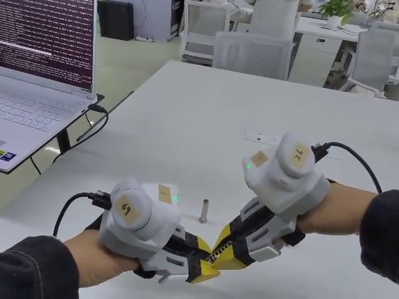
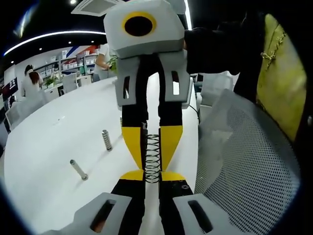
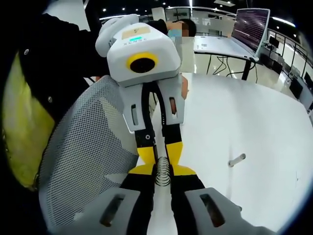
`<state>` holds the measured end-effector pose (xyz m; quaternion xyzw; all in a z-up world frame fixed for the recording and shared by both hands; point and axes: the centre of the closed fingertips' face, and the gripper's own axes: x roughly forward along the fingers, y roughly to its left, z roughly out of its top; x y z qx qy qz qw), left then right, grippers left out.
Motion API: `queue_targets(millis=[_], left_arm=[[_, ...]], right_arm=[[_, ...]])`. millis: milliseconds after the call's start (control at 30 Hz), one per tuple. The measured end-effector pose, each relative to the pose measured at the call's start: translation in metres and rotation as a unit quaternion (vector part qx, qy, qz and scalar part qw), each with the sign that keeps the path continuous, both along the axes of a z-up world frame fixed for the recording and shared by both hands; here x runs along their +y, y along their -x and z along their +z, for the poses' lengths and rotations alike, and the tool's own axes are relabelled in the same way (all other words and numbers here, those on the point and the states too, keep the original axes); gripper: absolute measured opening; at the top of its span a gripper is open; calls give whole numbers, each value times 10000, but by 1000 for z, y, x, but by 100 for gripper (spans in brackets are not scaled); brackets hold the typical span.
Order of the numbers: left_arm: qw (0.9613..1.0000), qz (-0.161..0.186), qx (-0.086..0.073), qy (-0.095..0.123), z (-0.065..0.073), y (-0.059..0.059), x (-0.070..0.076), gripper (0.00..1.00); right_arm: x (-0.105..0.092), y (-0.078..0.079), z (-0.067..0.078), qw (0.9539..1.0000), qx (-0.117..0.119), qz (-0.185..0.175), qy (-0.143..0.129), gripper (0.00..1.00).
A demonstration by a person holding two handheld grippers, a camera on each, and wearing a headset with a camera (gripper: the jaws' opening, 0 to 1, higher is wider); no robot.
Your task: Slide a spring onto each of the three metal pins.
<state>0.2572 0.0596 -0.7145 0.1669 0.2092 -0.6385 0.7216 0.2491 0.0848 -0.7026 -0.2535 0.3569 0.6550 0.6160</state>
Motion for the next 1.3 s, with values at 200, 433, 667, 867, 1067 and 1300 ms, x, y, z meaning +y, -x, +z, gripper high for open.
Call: queue_targets(millis=[200, 433, 667, 867, 1067, 1300], left_arm=[[10000, -24, 7, 64, 0, 1, -1, 2], [9999, -16, -81, 115, 1, -2, -1, 3], [9998, 138, -45, 146, -1, -5, 5, 10], [9987, 407, 64, 306, 4, -9, 13, 18], [9966, 682, 127, 438, 5, -12, 22, 32], [9935, 959, 189, 582, 4, -18, 32, 49]], right_arm=[[0, 0, 0, 10000, -34, 46, 66, 8], [-1, -3, 1, 9998, -73, 49, 168, 8], [-6, -11, 5, 9994, -146, 0, 320, 8], [-10, -15, 7, 9989, -180, -8, 424, 8], [-13, -16, 7, 9985, -208, -10, 500, 8], [-16, -22, 9, 9980, -263, -24, 575, 8]])
